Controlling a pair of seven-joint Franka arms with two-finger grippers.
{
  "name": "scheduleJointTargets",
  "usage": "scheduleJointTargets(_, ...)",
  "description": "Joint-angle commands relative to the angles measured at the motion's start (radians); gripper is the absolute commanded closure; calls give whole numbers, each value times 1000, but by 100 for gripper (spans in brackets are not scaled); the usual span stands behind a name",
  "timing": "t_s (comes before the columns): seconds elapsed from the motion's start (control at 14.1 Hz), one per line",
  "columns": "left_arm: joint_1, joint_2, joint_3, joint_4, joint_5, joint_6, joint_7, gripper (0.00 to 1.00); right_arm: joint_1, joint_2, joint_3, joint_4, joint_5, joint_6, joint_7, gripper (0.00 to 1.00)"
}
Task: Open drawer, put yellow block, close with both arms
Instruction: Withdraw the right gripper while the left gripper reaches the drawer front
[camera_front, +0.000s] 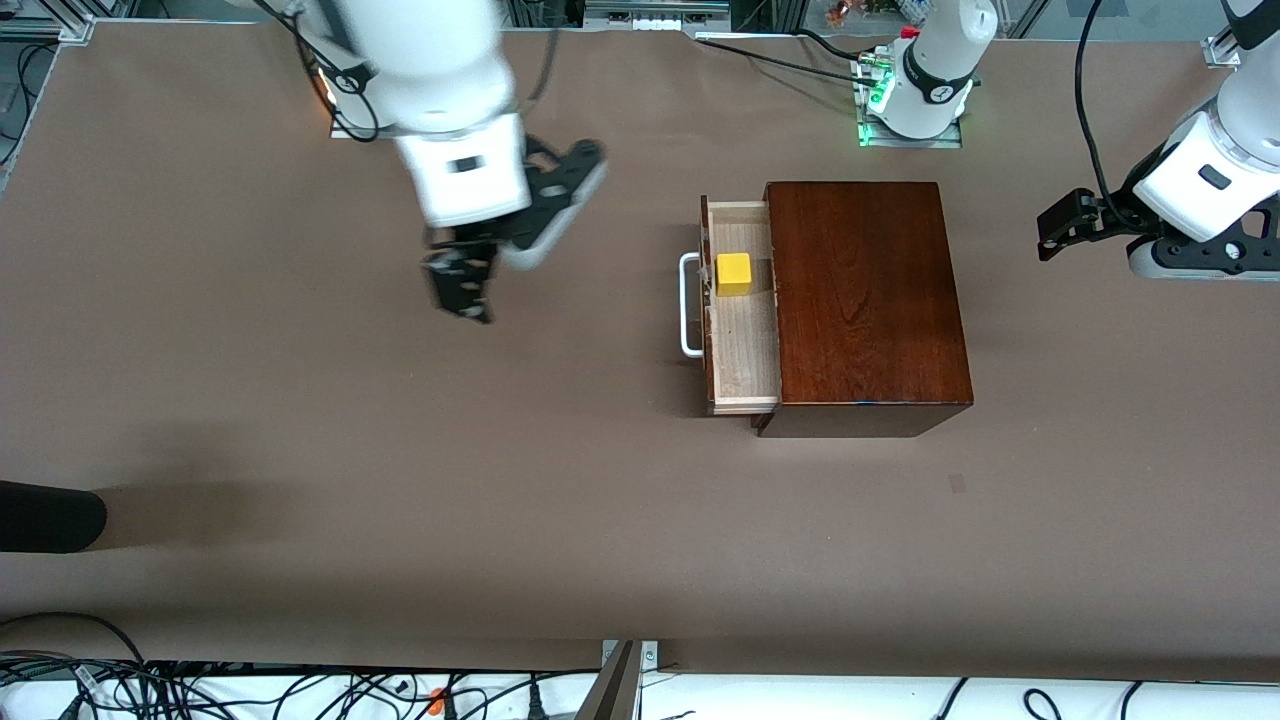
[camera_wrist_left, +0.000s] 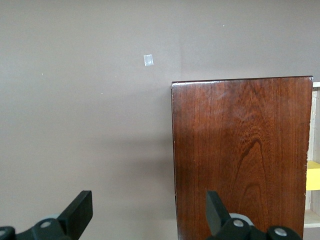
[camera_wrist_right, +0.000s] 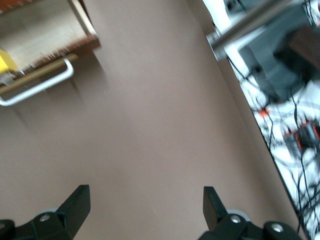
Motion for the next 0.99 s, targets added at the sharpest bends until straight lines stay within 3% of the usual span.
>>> scheduleJointTargets(0.0, -2, 16, -3, 36, -16, -25, 20, 0, -95, -138, -5, -190, 90, -2, 36, 0)
scheduleJointTargets(0.07, -5, 16, -4, 34, -26, -25, 22, 0, -143, -187, -7, -267, 142, 2, 39, 0)
scheduleJointTargets(0.35, -90, 59, -30, 42, -42, -23, 46, 0, -304, -298, -7, -453, 158, 12, 107, 0)
scheduleJointTargets(0.57, -159, 155, -32, 75, -43, -22, 311, 0, -343, -390, -12, -590, 146, 18, 248, 0)
scheduleJointTargets(0.92, -316, 263, -34, 91, -207, -11, 576, 0, -358, -425, -73, -642, 112, 5, 290, 0)
